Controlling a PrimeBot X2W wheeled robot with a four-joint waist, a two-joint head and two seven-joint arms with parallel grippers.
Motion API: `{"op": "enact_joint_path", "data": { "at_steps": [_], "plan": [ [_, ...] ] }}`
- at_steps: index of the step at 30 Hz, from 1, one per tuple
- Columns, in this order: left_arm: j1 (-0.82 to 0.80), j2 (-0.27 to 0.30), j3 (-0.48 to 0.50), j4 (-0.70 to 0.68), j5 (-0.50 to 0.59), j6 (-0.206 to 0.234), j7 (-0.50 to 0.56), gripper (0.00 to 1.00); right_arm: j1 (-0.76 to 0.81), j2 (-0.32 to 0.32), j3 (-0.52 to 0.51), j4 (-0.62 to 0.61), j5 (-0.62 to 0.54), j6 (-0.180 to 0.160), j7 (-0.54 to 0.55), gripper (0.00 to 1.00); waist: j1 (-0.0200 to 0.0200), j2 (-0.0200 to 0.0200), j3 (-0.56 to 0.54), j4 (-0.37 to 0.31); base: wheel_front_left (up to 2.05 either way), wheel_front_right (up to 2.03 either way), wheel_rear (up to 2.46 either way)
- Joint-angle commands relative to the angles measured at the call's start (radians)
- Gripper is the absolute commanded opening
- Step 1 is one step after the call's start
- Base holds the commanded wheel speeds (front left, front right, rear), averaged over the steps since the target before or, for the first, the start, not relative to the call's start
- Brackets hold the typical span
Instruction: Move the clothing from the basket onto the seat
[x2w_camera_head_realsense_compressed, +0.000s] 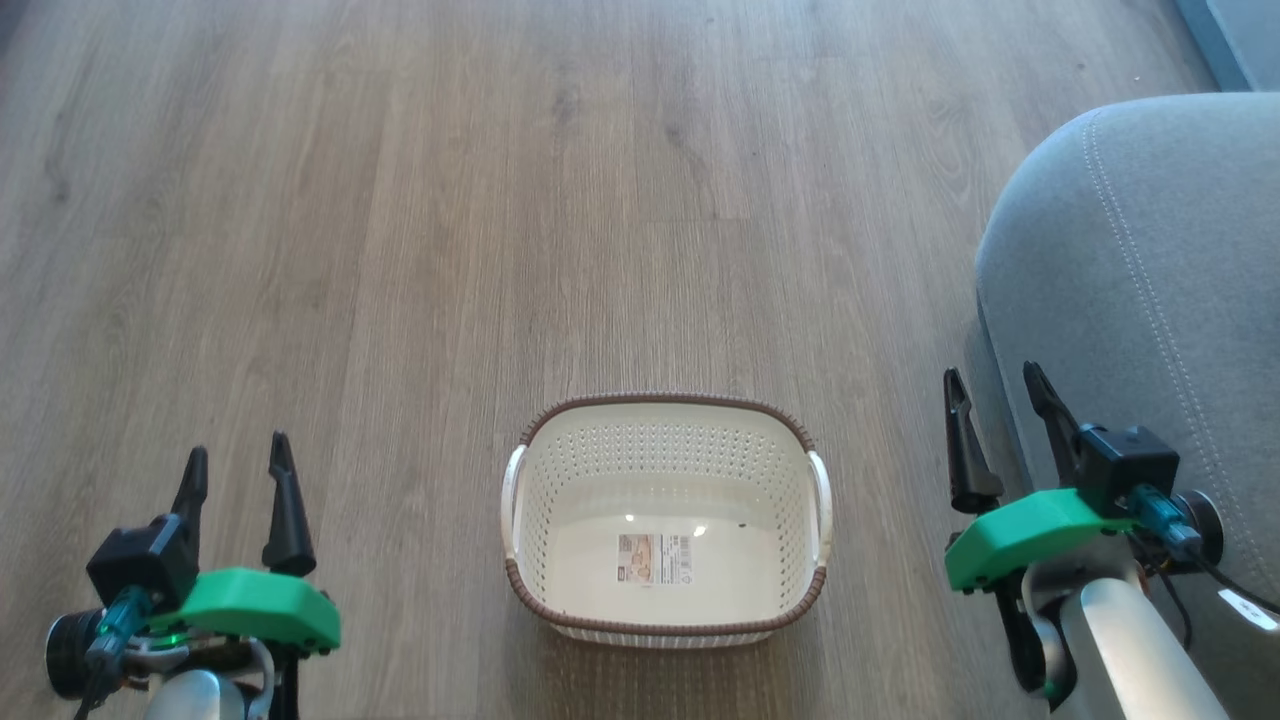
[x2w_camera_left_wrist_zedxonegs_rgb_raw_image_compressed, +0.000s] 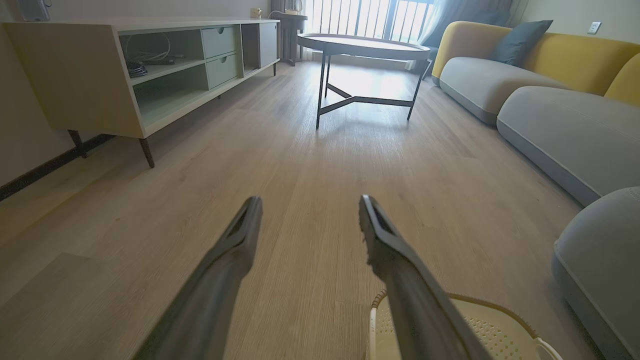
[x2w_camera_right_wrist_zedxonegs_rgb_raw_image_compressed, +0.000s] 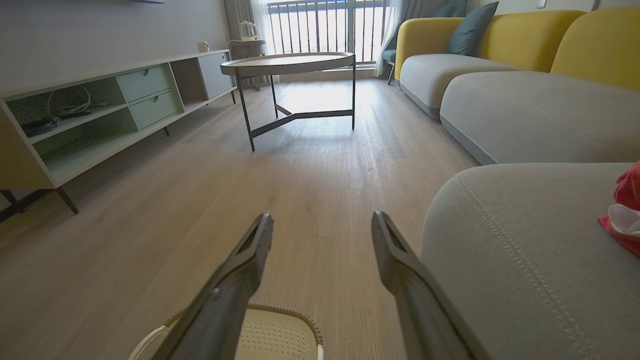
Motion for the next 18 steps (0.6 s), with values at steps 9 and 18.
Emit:
{"op": "enact_joint_path", "data": {
  "at_steps": [9, 18],
  "plan": [
    [-0.036, 0.002, 0.037, -0.026, 0.009, -0.010, -0.005, 1.00, -0.027, 0.014, 0.015, 0.005, -0.001, 0.007, -0.005, 1.00, 0.0001, 0.0000, 0.012, -0.004, 0.00, 0.00, 0.00],
    [-0.036, 0.002, 0.028, -0.026, 0.009, -0.008, -0.005, 1.00, -0.034, 0.018, 0.019, 0.013, 0.002, 0.007, -0.005, 1.00, 0.0001, 0.0000, 0.014, -0.006, 0.00, 0.00, 0.00]
  ]
}}
